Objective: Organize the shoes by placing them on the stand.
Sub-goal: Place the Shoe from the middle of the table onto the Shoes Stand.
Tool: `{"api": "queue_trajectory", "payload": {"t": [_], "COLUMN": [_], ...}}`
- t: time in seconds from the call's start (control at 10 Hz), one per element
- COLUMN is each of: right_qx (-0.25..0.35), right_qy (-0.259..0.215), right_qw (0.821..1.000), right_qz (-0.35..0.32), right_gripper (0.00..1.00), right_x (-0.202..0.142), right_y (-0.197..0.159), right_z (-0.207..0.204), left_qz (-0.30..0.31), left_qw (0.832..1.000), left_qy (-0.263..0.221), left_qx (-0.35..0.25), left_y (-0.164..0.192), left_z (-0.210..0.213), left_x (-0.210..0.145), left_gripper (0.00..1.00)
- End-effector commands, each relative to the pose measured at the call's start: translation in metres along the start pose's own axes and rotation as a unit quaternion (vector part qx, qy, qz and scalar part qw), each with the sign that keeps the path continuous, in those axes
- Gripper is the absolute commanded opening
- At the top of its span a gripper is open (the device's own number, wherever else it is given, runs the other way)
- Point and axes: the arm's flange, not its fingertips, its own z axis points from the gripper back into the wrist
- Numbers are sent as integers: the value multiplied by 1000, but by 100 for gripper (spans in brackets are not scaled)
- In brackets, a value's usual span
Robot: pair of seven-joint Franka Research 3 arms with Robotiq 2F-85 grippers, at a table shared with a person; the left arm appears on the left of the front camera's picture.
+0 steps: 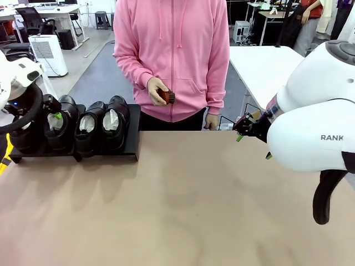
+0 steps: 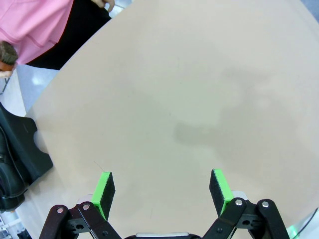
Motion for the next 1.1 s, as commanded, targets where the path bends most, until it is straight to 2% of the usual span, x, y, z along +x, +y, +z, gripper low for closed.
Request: {"api": "queue_trajectory", "payload": {"t": [0.0,1.0], "right_qx": [9,9], "right_qy": [5,5], "right_qw": [1000,1000], "right_qz": [7,7], "right_gripper": [100,100], "right_x": [3,3], "right_y": [0,0], "right_z": [0,0], "left_qz": [2,2], "left_qw": [1000,1000], "left_qy": [-3,-3], "left_qx": [1,1], "left_y": [3,3], "left_z": [2,2], "left_x": [2,2], "left_gripper": [90,90]}}
